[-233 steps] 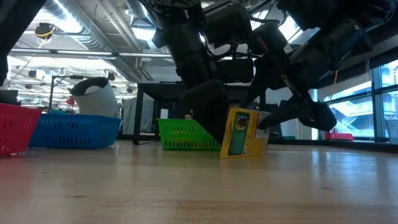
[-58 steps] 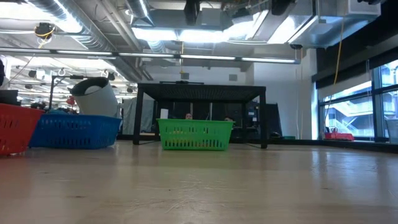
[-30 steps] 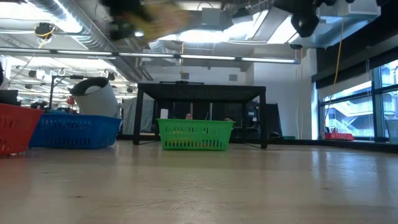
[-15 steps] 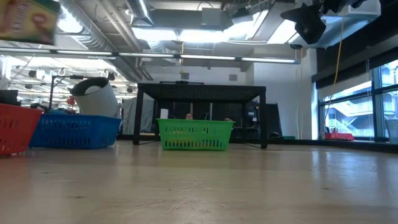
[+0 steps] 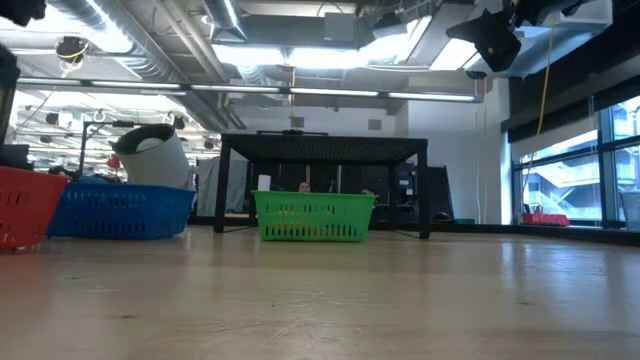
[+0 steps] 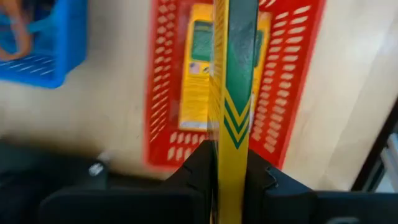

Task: Pick & Place Office Desk Supplies
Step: Put the yellow box of crayon into the red bin

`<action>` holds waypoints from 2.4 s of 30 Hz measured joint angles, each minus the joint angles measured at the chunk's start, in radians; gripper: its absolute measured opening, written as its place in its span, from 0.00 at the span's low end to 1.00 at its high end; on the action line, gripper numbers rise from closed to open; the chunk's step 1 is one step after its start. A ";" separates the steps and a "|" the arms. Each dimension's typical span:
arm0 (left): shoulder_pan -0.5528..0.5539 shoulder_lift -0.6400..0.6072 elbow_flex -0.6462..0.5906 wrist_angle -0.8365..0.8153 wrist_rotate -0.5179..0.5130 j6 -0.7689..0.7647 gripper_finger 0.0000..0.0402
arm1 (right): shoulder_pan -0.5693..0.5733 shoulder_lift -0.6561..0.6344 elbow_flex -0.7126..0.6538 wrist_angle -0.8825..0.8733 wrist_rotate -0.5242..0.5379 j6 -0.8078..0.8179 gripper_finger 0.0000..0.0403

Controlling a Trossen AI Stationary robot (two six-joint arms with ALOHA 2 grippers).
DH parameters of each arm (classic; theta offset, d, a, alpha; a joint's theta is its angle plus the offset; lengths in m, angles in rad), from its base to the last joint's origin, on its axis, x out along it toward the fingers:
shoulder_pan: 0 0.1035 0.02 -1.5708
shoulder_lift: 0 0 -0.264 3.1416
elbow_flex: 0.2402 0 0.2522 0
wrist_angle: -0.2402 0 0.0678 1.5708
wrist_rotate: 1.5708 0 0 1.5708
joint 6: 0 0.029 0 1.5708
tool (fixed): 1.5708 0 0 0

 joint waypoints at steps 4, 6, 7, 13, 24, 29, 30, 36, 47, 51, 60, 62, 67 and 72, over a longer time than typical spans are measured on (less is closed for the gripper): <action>-0.010 0.000 -0.058 0.121 -0.001 0.010 0.08 | 0.000 0.000 0.000 0.000 0.000 0.000 0.61; -0.013 0.000 -0.091 0.183 -0.001 0.011 0.08 | 0.000 0.000 0.000 0.000 0.011 0.000 0.61; -0.013 0.000 -0.106 0.204 -0.001 0.006 0.08 | 0.000 0.000 0.000 0.000 0.018 0.002 0.61; -0.012 0.022 -0.139 0.254 -0.010 0.012 0.08 | 0.000 0.000 0.000 0.000 0.023 0.008 0.61; -0.012 0.081 -0.156 0.344 0.006 0.108 0.09 | 0.000 0.001 0.000 0.000 0.023 0.035 0.61; -0.012 0.102 -0.156 0.344 0.006 0.107 0.10 | 0.000 0.001 0.000 0.000 0.037 0.039 0.61; -0.012 0.105 -0.156 0.344 0.006 0.101 0.10 | 0.000 0.001 0.000 -0.001 0.044 0.039 0.61; -0.012 0.109 -0.156 0.344 0.007 0.099 0.10 | 0.000 0.001 0.000 -0.001 0.050 0.040 0.61; -0.012 0.109 -0.156 0.344 0.005 0.063 0.13 | 0.000 0.001 0.000 -0.001 0.050 0.042 0.61; -0.012 0.109 -0.156 0.344 0.002 0.025 0.18 | 0.000 0.001 0.000 -0.001 0.050 0.042 0.61; -0.011 0.108 -0.156 0.338 -0.001 -0.035 0.31 | 0.000 0.001 0.000 -0.001 0.049 0.042 0.61; -0.011 0.108 -0.156 0.335 -0.001 -0.049 0.33 | 0.000 0.001 0.000 -0.001 0.050 0.042 0.61; -0.011 0.108 -0.156 0.324 -0.001 -0.060 0.38 | 0.000 0.001 0.000 -0.001 0.049 0.040 0.61; 0.021 0.108 -0.155 0.255 0.000 -0.059 0.41 | 0.000 0.001 0.000 -0.001 0.049 0.033 0.61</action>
